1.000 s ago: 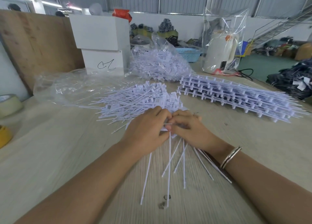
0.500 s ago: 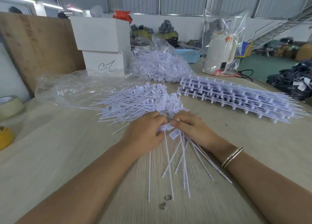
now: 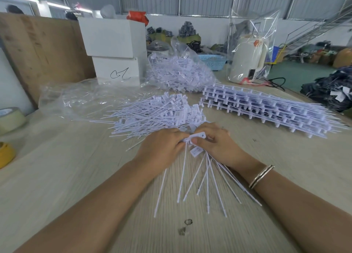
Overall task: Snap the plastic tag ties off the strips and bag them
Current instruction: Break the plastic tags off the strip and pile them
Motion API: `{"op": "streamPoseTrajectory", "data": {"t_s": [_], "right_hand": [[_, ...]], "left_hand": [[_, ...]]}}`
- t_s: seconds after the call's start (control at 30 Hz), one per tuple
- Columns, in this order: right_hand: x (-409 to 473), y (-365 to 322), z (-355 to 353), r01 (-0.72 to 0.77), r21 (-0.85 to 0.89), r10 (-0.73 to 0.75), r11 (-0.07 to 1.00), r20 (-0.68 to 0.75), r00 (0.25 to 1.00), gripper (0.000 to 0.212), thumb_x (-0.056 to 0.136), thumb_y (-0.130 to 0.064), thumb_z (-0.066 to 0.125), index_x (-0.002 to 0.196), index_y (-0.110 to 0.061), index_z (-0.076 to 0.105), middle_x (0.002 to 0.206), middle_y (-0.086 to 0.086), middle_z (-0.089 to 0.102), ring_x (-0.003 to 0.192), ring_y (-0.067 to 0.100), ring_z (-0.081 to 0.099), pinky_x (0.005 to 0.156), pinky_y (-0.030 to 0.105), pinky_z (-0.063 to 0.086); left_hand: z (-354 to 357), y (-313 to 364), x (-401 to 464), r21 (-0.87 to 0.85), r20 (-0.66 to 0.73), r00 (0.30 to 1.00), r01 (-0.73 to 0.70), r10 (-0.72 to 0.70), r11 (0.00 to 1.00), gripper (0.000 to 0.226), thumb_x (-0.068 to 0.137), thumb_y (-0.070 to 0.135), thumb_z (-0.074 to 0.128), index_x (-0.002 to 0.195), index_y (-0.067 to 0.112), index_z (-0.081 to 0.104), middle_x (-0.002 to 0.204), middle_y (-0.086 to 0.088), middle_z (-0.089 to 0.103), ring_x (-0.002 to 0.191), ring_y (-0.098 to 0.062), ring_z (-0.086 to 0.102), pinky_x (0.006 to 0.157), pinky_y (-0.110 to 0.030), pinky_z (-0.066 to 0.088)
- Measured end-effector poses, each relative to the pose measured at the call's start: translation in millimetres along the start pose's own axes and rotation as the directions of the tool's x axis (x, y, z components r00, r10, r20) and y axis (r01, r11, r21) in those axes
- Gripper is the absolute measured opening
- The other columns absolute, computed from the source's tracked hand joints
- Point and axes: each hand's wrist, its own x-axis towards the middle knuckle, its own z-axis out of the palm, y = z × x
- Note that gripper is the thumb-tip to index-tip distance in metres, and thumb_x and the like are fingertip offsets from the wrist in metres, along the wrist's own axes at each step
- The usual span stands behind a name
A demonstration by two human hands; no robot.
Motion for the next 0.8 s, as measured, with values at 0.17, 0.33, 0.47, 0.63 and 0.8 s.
{"op": "streamPoseTrajectory", "data": {"t_s": [0.17,0.33,0.47,0.63,0.8], "right_hand": [[-2.1,-1.0,-0.1,0.019,-0.19,-0.031,0.982,-0.061,0.998,0.015,0.091,-0.029,0.058,0.092,-0.02,0.07,0.09,-0.01,0.057,0.101,0.008,0.044,0.097,0.042,0.024],[-3.5,-1.8,0.3,0.082,-0.249,-0.111,0.965,-0.107,0.988,0.013,0.091,-0.03,0.058,0.086,-0.023,0.068,0.087,-0.006,0.062,0.097,0.007,0.046,0.086,0.034,0.018],[-3.2,1.0,1.3,0.096,-0.243,-0.121,0.965,-0.091,0.988,0.014,0.09,-0.031,0.058,0.084,-0.024,0.069,0.084,-0.006,0.06,0.092,0.006,0.045,0.084,0.03,0.019],[-0.7,-0.4,-0.1,0.129,-0.004,-0.128,0.992,-0.175,0.976,0.012,0.089,-0.012,0.062,0.082,-0.013,0.072,0.083,0.0,0.066,0.085,0.013,0.054,0.084,0.015,0.034],[1.5,4.2,-8.9,-0.004,0.293,0.089,0.956,-0.278,0.957,0.013,0.09,-0.017,0.06,0.082,-0.024,0.068,0.084,-0.003,0.061,0.091,0.017,0.057,0.085,0.029,0.041]], "left_hand": [[-0.3,-2.1,0.2,-0.036,-0.011,1.0,-0.015,0.014,0.999,0.028,0.097,0.027,0.046,0.117,0.027,0.065,0.104,0.002,0.068,0.094,-0.019,0.062,0.079,-0.038,0.047],[3.2,-5.6,-0.8,-0.19,-0.097,0.995,-0.039,0.02,0.981,0.02,0.095,0.024,0.054,0.097,0.017,0.073,0.086,0.0,0.071,0.075,-0.016,0.061,0.067,-0.025,0.04],[3.7,-6.3,-1.1,-0.22,-0.101,0.994,-0.072,0.051,0.973,0.018,0.094,0.021,0.055,0.098,0.017,0.072,0.082,-0.001,0.068,0.073,-0.015,0.058,0.063,-0.026,0.037],[4.3,-1.6,-1.0,-0.29,-0.179,0.984,-0.053,0.0,0.956,0.019,0.095,0.019,0.055,0.103,0.015,0.072,0.085,-0.003,0.07,0.076,-0.019,0.062,0.072,-0.032,0.046],[1.8,-4.6,-0.8,-0.456,-0.196,0.967,0.056,-0.161,0.888,0.023,0.093,0.019,0.058,0.113,0.021,0.069,0.098,0.004,0.071,0.076,-0.008,0.067,0.077,-0.02,0.05]]}}
